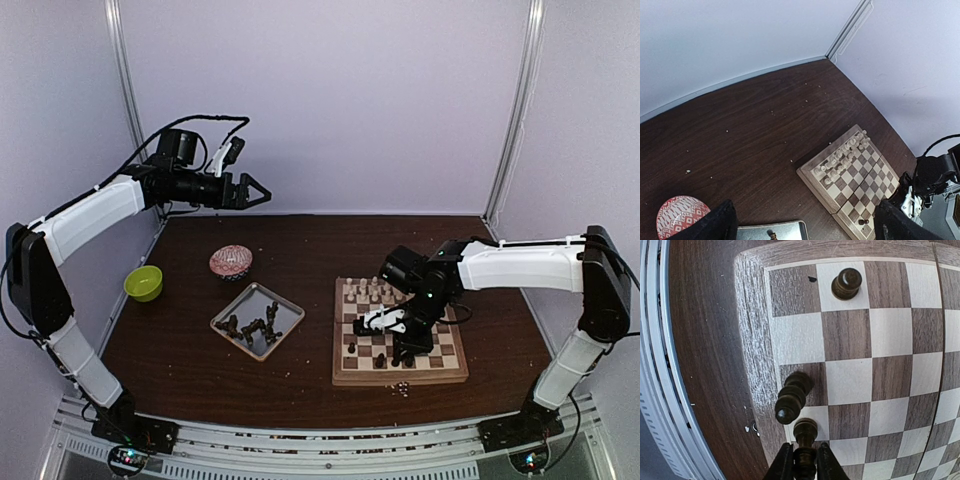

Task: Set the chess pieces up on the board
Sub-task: Place the king on e8, then pick up the chess pile from the storage box.

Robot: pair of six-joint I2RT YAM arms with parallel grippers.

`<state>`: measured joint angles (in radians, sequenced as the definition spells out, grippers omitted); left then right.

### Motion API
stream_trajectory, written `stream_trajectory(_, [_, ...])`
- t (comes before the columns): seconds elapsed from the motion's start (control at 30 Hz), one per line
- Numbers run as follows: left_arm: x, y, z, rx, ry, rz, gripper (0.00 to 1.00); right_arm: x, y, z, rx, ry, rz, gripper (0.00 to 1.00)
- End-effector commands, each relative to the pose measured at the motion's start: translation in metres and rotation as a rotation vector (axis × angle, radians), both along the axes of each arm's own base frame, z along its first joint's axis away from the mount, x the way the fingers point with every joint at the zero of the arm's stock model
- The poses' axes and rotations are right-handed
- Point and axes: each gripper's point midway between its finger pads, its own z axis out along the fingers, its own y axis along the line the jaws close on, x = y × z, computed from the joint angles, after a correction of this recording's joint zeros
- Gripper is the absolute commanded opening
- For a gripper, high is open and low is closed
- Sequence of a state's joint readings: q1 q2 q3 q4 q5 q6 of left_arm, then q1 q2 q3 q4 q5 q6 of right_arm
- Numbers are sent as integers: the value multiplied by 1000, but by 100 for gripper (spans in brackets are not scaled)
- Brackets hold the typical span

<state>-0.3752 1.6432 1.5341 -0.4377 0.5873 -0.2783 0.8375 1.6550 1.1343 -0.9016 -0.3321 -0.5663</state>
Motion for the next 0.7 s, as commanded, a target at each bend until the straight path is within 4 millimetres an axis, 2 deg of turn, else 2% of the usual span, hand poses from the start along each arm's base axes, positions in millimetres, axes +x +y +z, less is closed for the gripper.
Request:
stream_trajectory(0.0, [0,-5,15,-14,-45,-27,98,0,-2,7,0,-30,-8,21])
stream_trajectory(0.23, [0,-5,15,-13,-43,-28,98,0,1,11,14,-33,-5,27])
stream_trajectory(0.37, [1,-5,13,-17,-42,-36,98,2,4,29,60,-69,0,35])
stream_trajectory(0.43, [9,1,11,-23,-47,-13,98,5,2,38,69,-93,2,37])
stream_trajectory(0.53, [25,20,-5,32,-53,82,98,12,-2,51,94,-102,-15,38])
stream_trajectory(0.67, [32,29,-15,110,-70,127,98,22,-5,67,194,-83,-76,38])
